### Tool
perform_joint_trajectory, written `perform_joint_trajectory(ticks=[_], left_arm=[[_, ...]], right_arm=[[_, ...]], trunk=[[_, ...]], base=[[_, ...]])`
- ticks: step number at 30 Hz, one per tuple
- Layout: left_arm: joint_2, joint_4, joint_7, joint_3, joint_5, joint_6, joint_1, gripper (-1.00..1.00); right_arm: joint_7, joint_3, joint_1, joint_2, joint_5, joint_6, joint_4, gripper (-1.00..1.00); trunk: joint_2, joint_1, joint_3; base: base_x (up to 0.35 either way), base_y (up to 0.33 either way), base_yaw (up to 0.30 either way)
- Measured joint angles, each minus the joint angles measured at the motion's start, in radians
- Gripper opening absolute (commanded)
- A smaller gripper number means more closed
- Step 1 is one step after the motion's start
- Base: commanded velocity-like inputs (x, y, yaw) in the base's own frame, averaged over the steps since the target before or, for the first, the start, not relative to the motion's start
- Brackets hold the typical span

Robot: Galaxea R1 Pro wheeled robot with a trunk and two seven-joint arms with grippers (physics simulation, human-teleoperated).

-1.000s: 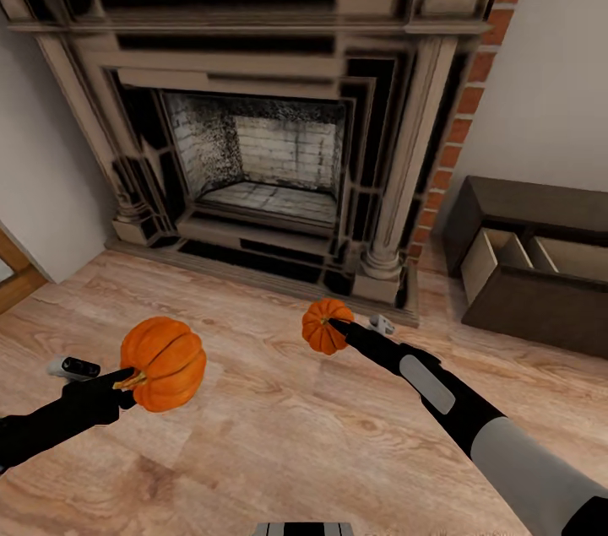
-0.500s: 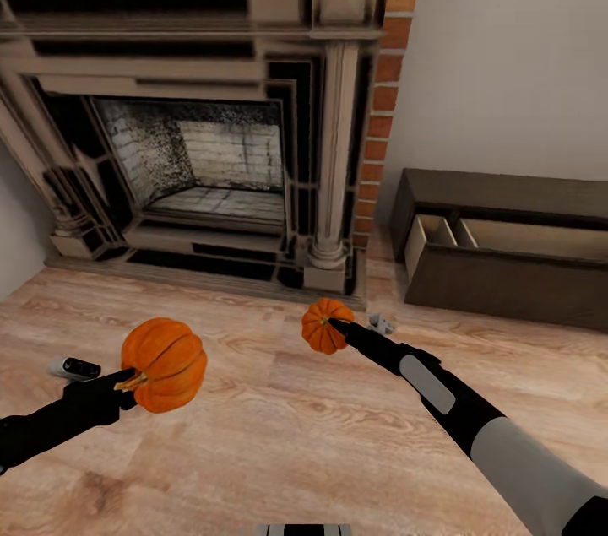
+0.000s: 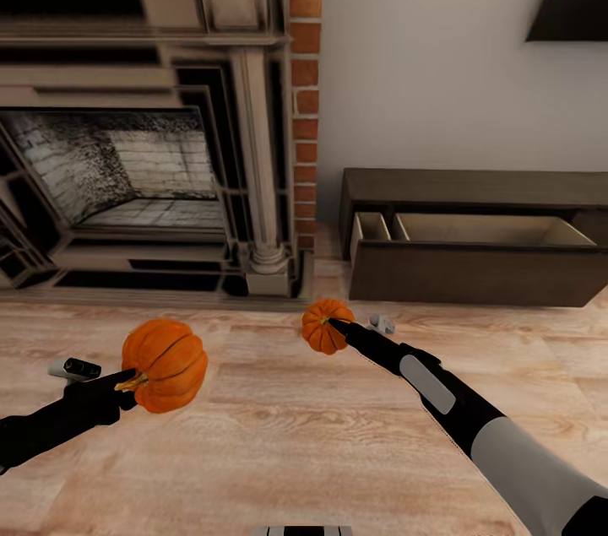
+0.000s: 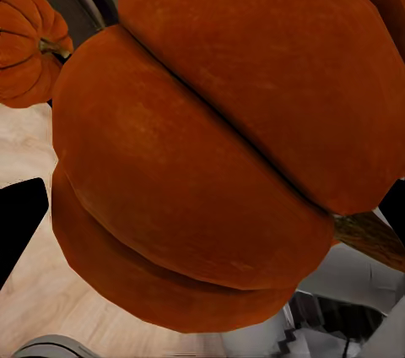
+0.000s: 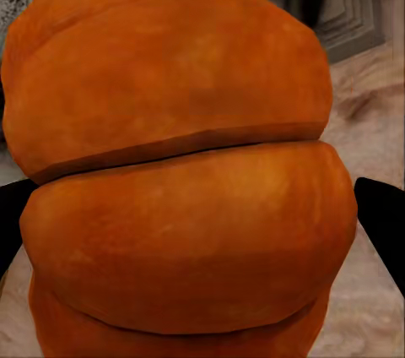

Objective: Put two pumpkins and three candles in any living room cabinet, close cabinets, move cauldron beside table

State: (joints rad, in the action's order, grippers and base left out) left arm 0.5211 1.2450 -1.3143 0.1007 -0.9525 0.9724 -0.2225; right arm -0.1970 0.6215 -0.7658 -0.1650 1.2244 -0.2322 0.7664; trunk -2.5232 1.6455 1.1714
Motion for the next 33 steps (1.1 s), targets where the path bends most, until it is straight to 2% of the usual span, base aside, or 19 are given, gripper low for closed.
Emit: perform_joint_trajectory(ticks=[6, 12, 24, 29, 33], left_arm=[[0.000, 0.000, 0.000, 0.000, -0.004, 0.000, 0.000, -1.00], [0.002, 0.000, 0.000, 0.002, -0.011, 0.003, 0.000, -1.00], [0.001, 0.000, 0.000, 0.002, -0.011, 0.003, 0.000, -1.00], [0.000, 0.000, 0.001, 0.002, -0.015, 0.006, 0.000, -1.00], [0.000, 0.000, 0.001, 0.002, -0.015, 0.005, 0.000, -1.00]], right_arm=[[-0.002, -0.004, 0.000, 0.000, -0.001, 0.000, 0.000, -1.00], [-0.087, -0.010, 0.000, -0.004, 0.005, -0.009, -0.001, -1.00], [-0.103, -0.013, 0.000, -0.008, 0.020, -0.016, 0.000, -1.00], [-0.107, -0.013, 0.000, -0.009, 0.087, -0.024, 0.009, -1.00], [-0.137, -0.014, 0.000, -0.009, 0.115, -0.096, 0.012, -1.00]], trunk=[[0.000, 0.000, -0.004], [0.000, 0.000, -0.009], [0.003, -0.005, -0.064], [0.004, -0.008, -0.084], [0.005, -0.009, -0.099]], base=[[0.093, -0.185, -0.271], [0.006, -0.011, -0.271], [0.000, 0.000, -0.268], [0.000, 0.000, -0.180], [0.000, 0.000, -0.041]])
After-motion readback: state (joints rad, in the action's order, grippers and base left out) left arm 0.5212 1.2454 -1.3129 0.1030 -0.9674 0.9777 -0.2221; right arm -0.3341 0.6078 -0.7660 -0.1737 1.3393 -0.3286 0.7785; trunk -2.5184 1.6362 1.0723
